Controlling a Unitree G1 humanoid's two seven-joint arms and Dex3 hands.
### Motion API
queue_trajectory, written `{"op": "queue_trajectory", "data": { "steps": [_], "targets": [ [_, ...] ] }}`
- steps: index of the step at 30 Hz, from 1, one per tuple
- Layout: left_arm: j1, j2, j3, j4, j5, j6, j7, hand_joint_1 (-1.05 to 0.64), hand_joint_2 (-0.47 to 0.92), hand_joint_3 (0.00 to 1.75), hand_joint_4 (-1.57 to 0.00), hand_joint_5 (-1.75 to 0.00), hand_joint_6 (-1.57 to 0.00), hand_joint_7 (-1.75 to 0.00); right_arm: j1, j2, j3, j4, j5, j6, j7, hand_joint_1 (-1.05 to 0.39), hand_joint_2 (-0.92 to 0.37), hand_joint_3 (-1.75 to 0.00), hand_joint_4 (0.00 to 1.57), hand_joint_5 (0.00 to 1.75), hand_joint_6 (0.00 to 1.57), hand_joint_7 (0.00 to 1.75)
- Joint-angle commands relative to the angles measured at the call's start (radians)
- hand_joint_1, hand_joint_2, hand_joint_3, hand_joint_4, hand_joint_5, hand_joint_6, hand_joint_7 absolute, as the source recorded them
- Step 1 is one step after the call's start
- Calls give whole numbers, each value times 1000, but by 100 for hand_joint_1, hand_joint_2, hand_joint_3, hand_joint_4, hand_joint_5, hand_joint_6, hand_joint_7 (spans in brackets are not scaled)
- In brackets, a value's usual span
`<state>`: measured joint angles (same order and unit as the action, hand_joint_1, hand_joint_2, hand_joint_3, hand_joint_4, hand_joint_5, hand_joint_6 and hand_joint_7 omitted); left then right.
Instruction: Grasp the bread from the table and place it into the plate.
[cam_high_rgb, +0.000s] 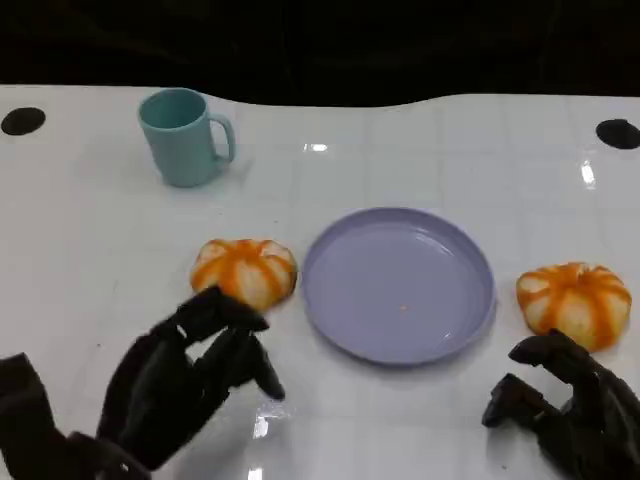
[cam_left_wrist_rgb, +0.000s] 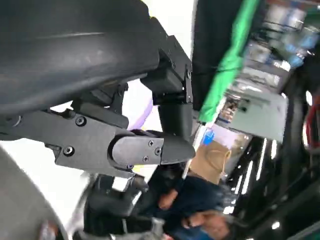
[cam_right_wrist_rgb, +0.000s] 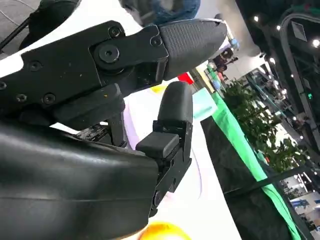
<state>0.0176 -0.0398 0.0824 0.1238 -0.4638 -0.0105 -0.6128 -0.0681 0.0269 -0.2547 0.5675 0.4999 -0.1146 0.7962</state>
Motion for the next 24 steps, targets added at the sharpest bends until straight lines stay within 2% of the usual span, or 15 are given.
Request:
{"op": "queue_trajectory", "data": {
  "steps": [1,2,3,5,11,13,15,19,21,24],
  "targets": [
    [-26,33,-12,16,91,-120,11,-60,92,27,-62,-115,-68,-44,-14,-8,1,-6,2,0,-5,-53,-92,-19,67,149,58,120],
    [-39,48,-16,19,120,-156,8,-60,92,26,-62,-111,-69,-37,-15,-9,2,-6,0,0,-6,-53,-92,-20,67,149,58,120],
    [-47,58,-19,23,138,-180,3,-61,92,24,-58,-100,-66,-27,-16,-10,2,-5,-2,0,-6,-53,-92,-20,67,149,58,119],
    [-65,91,-32,28,222,-252,25,-61,92,23,-53,-89,-62,-17,-17,-11,2,-2,-3,-4,-5,-53,-92,-21,67,148,57,118],
    [-73,108,-47,49,255,-304,49,-62,92,22,-50,-84,-61,-13,-17,-11,2,-1,-3,-6,-4,-53,-92,-22,67,148,57,117],
    [-148,229,-67,28,584,-428,199,-59,91,13,-31,-72,-50,-7,-17,-15,3,-3,-1,0,3,-53,-92,-22,66,148,57,117],
    [-191,296,-81,16,780,-489,297,-57,91,5,-20,-63,-44,-2,-15,-15,2,-5,0,0,6,-53,-92,-22,66,148,57,117],
    [-244,379,-129,-10,1029,-479,420,-59,89,0,-11,-51,-37,0,-2,-13,6,-27,-4,13,-15,-54,-92,-21,66,150,57,118],
    [-257,400,-151,-8,1082,-474,457,-59,88,0,-7,-48,-36,0,2,-10,5,-34,-2,19,-22,-52,-92,-21,66,150,57,118],
    [-282,431,-191,-25,1150,-419,454,-59,88,0,-3,-43,-32,0,6,-8,4,-39,1,20,-21,-51,-92,-21,66,150,57,118]
  ]
}}
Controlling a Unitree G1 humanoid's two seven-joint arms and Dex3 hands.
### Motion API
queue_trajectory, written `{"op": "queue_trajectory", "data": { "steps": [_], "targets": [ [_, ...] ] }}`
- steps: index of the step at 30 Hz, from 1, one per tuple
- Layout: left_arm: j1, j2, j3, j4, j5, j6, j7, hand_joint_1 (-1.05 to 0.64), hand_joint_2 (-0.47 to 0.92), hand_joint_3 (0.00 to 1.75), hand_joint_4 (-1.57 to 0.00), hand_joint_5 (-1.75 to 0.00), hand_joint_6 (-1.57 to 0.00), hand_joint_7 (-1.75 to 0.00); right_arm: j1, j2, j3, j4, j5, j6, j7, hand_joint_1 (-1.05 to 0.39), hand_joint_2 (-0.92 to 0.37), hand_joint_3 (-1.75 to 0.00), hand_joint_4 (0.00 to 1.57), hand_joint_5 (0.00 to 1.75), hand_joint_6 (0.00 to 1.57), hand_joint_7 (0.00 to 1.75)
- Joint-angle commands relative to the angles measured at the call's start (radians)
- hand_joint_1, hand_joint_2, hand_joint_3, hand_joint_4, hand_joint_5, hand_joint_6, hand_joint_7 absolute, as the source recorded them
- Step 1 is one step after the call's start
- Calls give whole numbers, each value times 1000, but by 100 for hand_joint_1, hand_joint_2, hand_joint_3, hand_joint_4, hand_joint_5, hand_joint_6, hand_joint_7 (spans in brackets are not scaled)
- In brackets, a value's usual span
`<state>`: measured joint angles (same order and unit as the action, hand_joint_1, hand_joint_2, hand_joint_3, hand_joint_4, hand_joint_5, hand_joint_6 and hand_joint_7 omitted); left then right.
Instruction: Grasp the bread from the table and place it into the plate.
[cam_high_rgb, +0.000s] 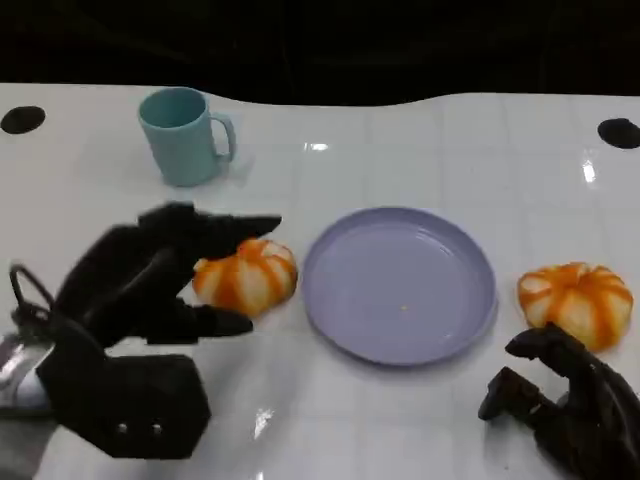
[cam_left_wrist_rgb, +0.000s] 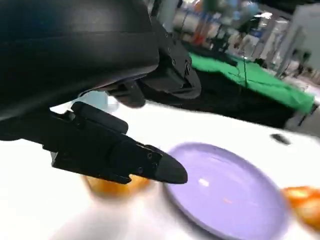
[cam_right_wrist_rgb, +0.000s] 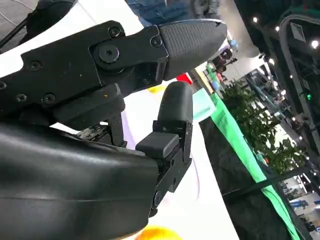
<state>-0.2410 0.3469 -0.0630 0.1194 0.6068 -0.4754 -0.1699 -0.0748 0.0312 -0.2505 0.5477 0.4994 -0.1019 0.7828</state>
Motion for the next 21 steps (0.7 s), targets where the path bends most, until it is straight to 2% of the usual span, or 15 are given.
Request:
{"op": "queue_trajectory", "data": {
  "steps": [1,7,15,21],
  "targets": [
    [-38,57,-64,-32,115,81,-9,-60,87,0,-1,-36,-27,-1,14,-13,0,-20,2,9,-6,-51,-92,-22,66,149,56,118],
    [-92,85,-159,-39,251,209,-33,-63,85,0,0,-7,-14,-1,15,-15,2,-15,-4,-5,2,-52,-92,-22,66,149,56,119],
    [-214,69,-257,152,255,244,-6,-52,78,0,-3,-2,-16,-2,25,-15,-2,-33,4,10,-4,-51,-92,-23,67,149,56,120],
    [-331,30,-325,339,238,290,-49,-52,80,1,-3,-2,-14,-1,30,-20,1,-45,4,28,-5,-52,-92,-22,66,150,55,121]
  ]
}}
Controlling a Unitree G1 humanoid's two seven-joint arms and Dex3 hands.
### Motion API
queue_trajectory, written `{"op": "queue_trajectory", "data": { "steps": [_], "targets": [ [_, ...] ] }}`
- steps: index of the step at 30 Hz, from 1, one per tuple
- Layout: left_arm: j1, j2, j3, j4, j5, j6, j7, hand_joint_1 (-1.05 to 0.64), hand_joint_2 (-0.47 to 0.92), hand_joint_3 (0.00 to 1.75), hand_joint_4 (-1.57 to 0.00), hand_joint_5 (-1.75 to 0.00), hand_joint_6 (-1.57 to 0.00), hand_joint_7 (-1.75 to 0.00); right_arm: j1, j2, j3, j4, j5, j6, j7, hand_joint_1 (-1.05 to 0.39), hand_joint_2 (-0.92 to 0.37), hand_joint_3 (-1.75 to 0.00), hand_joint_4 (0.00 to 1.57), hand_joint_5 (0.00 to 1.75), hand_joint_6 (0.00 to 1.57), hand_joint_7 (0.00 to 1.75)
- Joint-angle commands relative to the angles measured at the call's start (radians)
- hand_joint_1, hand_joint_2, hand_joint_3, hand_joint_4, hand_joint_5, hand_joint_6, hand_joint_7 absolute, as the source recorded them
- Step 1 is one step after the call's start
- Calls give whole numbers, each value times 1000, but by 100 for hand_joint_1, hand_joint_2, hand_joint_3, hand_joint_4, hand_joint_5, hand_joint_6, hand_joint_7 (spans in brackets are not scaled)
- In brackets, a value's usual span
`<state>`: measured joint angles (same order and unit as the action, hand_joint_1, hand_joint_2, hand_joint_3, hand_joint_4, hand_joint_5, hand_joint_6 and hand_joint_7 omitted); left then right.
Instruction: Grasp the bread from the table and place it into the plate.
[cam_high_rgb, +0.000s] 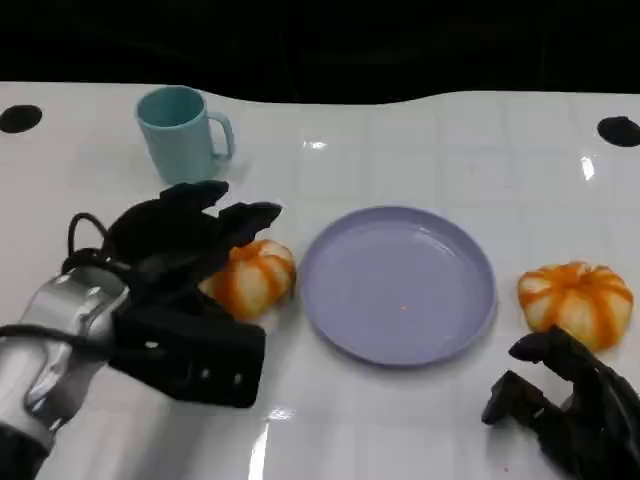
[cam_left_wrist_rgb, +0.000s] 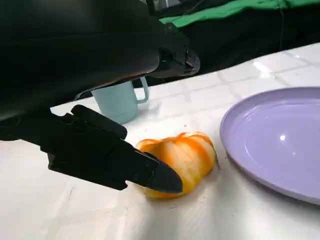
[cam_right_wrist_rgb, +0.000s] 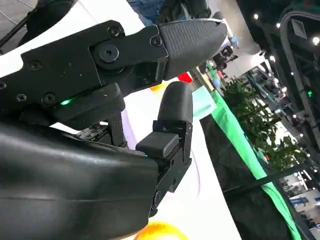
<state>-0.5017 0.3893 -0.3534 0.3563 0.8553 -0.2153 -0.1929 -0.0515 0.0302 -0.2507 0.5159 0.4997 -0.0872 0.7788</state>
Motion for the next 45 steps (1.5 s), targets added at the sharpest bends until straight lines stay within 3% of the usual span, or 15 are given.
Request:
{"op": "queue_trajectory", "data": {
  "steps": [1,10,17,23,30,31,32,33,34,35,36,38,45],
  "targets": [
    [-95,-25,-46,146,-12,38,-26,-52,80,1,-4,-3,-14,-1,6,-18,1,-13,3,12,-3,-52,-92,-22,66,150,55,121],
    [-250,-122,-115,474,-52,99,-11,-53,83,1,-3,-2,-12,0,19,-12,8,-35,-7,3,-23,-51,-92,-22,67,149,56,123],
    [-326,-211,-174,770,-54,81,112,-53,83,0,-9,-5,-15,-1,24,-17,10,-39,2,7,-13,-52,-92,-21,67,148,55,122],
    [-350,-239,-181,872,-82,57,166,-51,84,1,-8,-4,-19,-2,24,-16,10,-38,5,5,-13,-52,-92,-21,67,147,56,122],
    [-352,-250,-186,919,-94,40,234,-41,90,1,-18,-7,-29,-4,25,-16,12,-41,0,8,-22,-52,-92,-19,68,146,56,122],
    [-345,-244,-179,922,-94,23,316,-41,90,1,-18,-7,-29,-3,28,-14,12,-46,1,11,-26,-52,-92,-19,68,146,56,122],
    [-340,-240,-175,926,-95,10,379,-34,91,10,-63,-80,-75,-37,30,-13,12,-50,2,14,-29,-52,-92,-19,68,147,55,122],
    [-334,-235,-178,928,-88,-2,456,-31,91,13,-71,-119,-89,-52,31,-13,13,-53,4,17,-28,-52,-92,-20,68,147,55,122],
    [-332,-232,-182,932,-82,-10,507,-28,91,18,-78,-146,-79,-107,32,-13,13,-54,6,19,-27,-51,-92,-20,67,147,55,122],
    [-332,-232,-187,936,-79,-13,532,-25,91,21,-84,-163,-69,-147,32,-13,13,-54,7,21,-26,-51,-92,-21,67,148,54,123],
    [-332,-232,-190,941,-77,-16,547,-23,91,21,-86,-169,-65,-160,32,-13,13,-55,7,21,-25,-51,-92,-21,67,148,54,123],
    [-334,-233,-196,949,-79,-20,559,-23,91,22,-87,-173,-62,-172,32,-13,13,-55,7,22,-25,-51,-92,-21,66,148,54,123],
    [-338,-234,-204,957,-85,-23,567,-22,92,22,-88,-175,-61,-175,32,-13,13,-56,7,22,-26,-51,-92,-21,66,149,53,124]
  ]
}}
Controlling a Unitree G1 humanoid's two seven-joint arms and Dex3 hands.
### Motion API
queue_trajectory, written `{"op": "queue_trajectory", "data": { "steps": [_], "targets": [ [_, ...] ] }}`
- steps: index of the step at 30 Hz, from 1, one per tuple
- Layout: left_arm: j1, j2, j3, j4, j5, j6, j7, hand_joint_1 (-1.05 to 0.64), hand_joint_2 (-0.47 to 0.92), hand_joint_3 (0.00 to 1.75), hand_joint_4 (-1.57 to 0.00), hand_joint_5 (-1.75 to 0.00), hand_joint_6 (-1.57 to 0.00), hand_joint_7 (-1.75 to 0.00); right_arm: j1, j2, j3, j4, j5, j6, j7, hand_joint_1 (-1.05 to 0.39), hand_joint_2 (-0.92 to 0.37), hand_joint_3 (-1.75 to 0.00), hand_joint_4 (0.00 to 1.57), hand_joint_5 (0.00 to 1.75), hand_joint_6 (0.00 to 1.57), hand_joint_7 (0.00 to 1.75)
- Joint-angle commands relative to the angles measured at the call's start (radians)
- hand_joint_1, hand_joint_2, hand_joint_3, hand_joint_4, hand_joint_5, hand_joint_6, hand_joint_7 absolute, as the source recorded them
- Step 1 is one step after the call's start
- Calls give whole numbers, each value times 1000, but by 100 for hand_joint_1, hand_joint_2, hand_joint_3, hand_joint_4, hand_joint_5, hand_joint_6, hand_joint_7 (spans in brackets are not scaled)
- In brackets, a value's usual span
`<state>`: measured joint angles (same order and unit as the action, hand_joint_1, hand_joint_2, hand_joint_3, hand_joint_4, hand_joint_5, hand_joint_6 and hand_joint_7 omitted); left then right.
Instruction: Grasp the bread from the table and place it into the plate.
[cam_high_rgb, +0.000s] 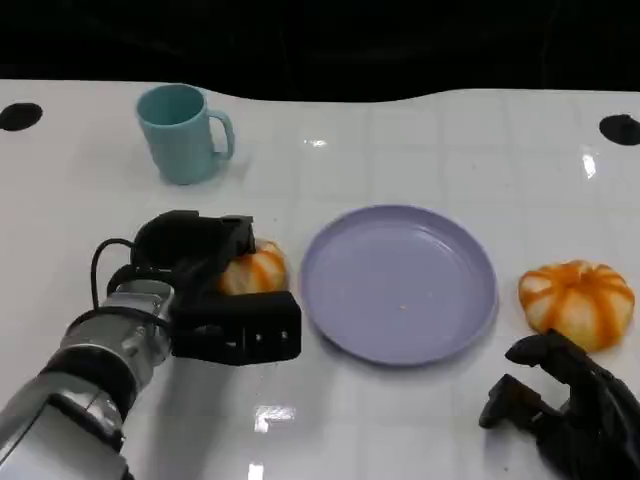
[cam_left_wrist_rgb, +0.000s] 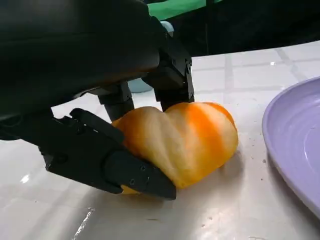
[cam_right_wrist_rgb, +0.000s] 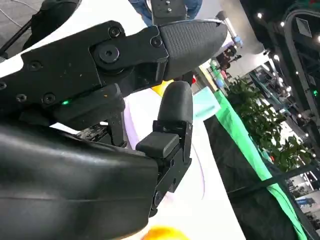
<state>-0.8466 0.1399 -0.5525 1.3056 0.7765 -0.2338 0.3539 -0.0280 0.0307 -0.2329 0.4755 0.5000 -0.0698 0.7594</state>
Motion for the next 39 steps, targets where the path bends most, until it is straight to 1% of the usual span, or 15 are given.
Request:
{"op": "queue_trajectory", "data": {
  "steps": [1,8,9,10,11,12,13,17,20,21,23,31,34,38,39],
  "targets": [
    [7,15,-5,8,-7,-4,20,-22,92,22,-88,-175,-61,-175,9,-14,-5,-15,7,5,-6,-51,-92,-21,66,149,53,124],
    [7,16,-7,8,-9,-5,21,-22,92,21,-88,-175,-61,-175,9,-14,-5,-15,7,5,-6,-51,-92,-21,66,150,53,124],
    [-4,7,50,-12,-66,-18,40,-20,92,27,-88,-175,-62,-175,2,-15,-6,-3,6,-3,0,-51,-92,-21,66,150,53,124],
    [-12,0,94,-26,-109,-28,54,-19,82,59,-88,-175,-62,-175,-3,-16,-7,7,5,-9,4,-51,-92,-21,66,150,54,125],
    [-18,-5,123,-36,-139,-36,63,-18,73,83,-89,-175,-63,-175,-7,-17,-8,13,5,-13,7,-51,-92,-20,66,150,54,125],
    [-21,-7,138,-41,-156,-40,68,-18,67,98,-89,-175,-63,-175,-9,-18,-9,17,4,-15,9,-52,-92,-20,67,150,54,125],
    [-20,-7,138,-41,-158,-41,68,-18,65,103,-89,-175,-63,-175,-9,-18,-9,18,4,-15,9,-52,-92,-20,67,150,55,125],
    [-20,-6,136,-43,-165,-41,69,-18,63,109,-89,-175,-63,-175,-10,-18,-9,20,4,-17,11,-52,-92,-20,67,149,55,125],
    [-74,-74,147,-135,-181,-112,113,-12,53,104,-87,-175,-63,-175,-13,-18,-10,31,-1,-30,11,-52,-92,-22,67,150,54,125],
    [-83,-90,138,-159,-171,-133,136,-12,51,106,-87,-175,-65,-175,-15,-20,-11,35,5,-22,19,-52,-92,-22,67,150,54,125],
    [-85,-100,126,-177,-155,-151,161,-13,48,120,-91,-175,-71,-175,-18,-22,-12,40,14,-11,31,-51,-92,-22,66,149,53,124],
    [-88,-111,93,-209,-118,-221,233,-14,41,138,-96,-175,-74,-175,-15,-15,-17,37,7,-24,22,-51,-92,-22,66,150,54,122],
    [-102,-111,93,-197,-153,-297,108,-11,42,140,-96,-175,-74,-175,-17,-19,-15,38,-1,-26,21,-52,-92,-22,65,150,55,122],
    [-104,-110,98,-195,-160,-313,80,-10,42,140,-96,-175,-74,-175,-17,-19,-15,38,-3,-26,21,-52,-92,-22,66,149,55,123],
    [-114,-118,78,-185,-148,-302,33,-11,43,139,-95,-175,-74,-175,-14,-17,-14,32,-2,-24,17,-52,-92,-22,66,149,55,123]
  ]
}}
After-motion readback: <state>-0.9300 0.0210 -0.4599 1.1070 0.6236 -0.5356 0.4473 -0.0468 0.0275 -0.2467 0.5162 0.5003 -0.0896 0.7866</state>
